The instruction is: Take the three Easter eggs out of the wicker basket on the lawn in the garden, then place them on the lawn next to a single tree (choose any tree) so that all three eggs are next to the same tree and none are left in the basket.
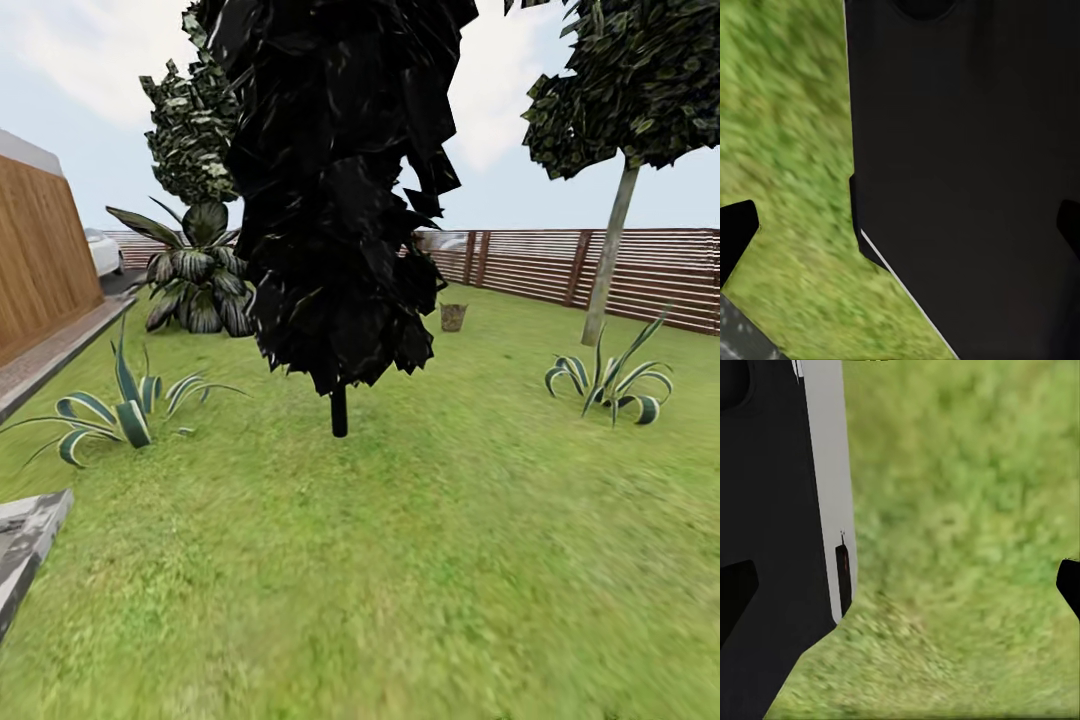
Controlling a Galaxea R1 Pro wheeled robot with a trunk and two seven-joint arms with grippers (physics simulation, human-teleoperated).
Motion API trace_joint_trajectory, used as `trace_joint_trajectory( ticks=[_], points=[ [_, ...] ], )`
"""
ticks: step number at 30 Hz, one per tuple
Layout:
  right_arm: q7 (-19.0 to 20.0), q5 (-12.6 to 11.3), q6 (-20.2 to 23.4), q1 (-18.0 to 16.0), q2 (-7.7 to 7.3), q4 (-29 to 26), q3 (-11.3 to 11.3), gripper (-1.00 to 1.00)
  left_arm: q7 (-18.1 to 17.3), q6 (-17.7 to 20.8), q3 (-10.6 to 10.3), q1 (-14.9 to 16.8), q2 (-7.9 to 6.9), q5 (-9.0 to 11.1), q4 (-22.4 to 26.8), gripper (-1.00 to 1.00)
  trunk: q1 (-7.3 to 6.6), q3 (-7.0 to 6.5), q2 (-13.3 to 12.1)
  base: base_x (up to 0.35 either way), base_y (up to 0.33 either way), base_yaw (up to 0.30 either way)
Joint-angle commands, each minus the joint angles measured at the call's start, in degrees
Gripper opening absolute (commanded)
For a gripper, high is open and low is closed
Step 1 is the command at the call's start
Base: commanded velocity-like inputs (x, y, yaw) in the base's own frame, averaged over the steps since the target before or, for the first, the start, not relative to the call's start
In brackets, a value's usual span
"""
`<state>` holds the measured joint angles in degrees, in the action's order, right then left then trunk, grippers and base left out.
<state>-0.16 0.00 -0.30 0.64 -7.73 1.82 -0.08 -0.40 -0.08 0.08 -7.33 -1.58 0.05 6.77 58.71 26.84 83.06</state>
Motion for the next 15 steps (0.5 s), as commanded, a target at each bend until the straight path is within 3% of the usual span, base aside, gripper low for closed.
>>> trace_joint_trajectory(
  ticks=[1, 15],
  points=[
    [0.0, 0.0, 0.0, 0.0, -0.02, 0.0, 0.0, 1.00, 0.0, 0.0, 0.0, -0.1, -0.01, 0.0, 0.1, 1.00, 0.02, 0.03, 0.0, 0.246, 0.000, -0.295],
    [0.0, 0.0, 0.0, 0.0, 0.00, 0.0, 0.0, 1.00, 0.0, 0.2, 0.0, -0.1, -0.01, 0.0, 0.2, 1.00, 0.02, 0.03, 0.0, 0.334, 0.000, -0.295]
  ],
)
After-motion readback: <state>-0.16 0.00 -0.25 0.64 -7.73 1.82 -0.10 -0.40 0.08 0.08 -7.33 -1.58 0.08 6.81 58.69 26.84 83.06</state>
